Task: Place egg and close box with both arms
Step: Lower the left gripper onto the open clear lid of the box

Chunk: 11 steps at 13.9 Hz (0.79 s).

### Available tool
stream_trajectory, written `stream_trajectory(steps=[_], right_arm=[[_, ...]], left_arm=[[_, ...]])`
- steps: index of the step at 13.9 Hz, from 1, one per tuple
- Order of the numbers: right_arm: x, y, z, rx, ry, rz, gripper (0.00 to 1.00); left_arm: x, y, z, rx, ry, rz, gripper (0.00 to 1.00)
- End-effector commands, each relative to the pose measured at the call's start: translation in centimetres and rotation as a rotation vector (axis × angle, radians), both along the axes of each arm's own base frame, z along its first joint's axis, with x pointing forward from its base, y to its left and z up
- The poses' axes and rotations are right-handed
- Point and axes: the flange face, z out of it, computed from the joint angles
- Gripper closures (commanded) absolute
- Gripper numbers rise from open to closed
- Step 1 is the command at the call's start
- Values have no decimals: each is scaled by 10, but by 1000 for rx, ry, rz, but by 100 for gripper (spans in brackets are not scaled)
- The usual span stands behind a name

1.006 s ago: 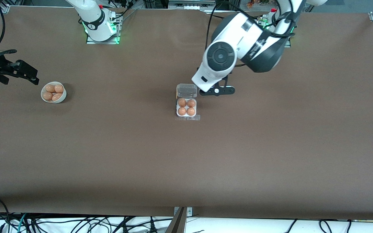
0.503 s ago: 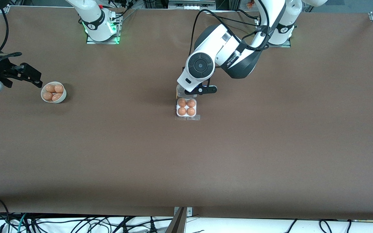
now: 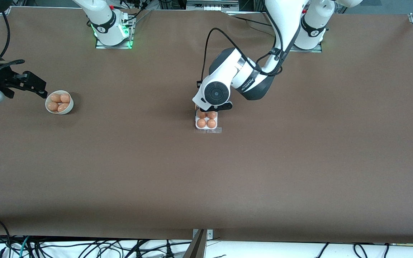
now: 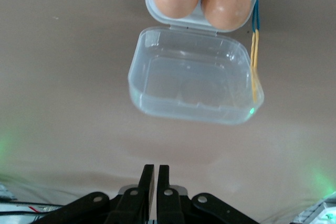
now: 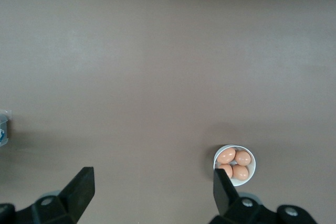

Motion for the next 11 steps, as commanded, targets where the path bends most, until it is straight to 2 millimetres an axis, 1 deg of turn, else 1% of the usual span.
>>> stream_trajectory(steps=[1, 2, 4, 7, 9, 11], right_arm=[[1, 3, 2, 3, -9, -5, 0], [1, 2, 2, 3, -10, -8, 0], [2, 3, 2, 3, -11, -7, 0], [1, 2, 2, 2, -9, -5, 0], [2, 2, 2, 2, -11, -5, 0], [2, 3, 2, 3, -11, -4, 0]], left_arm=[[-1, -13, -10, -25, -13, 1, 91], [-4, -18, -17, -25, -20, 0, 91], [-4, -21, -23, -30, -34, 5, 91], [-6, -28, -23, -40, -69, 3, 91], [-5, -27, -23, -40, -73, 5, 90], [0, -27, -23, -36, -112, 3, 90]])
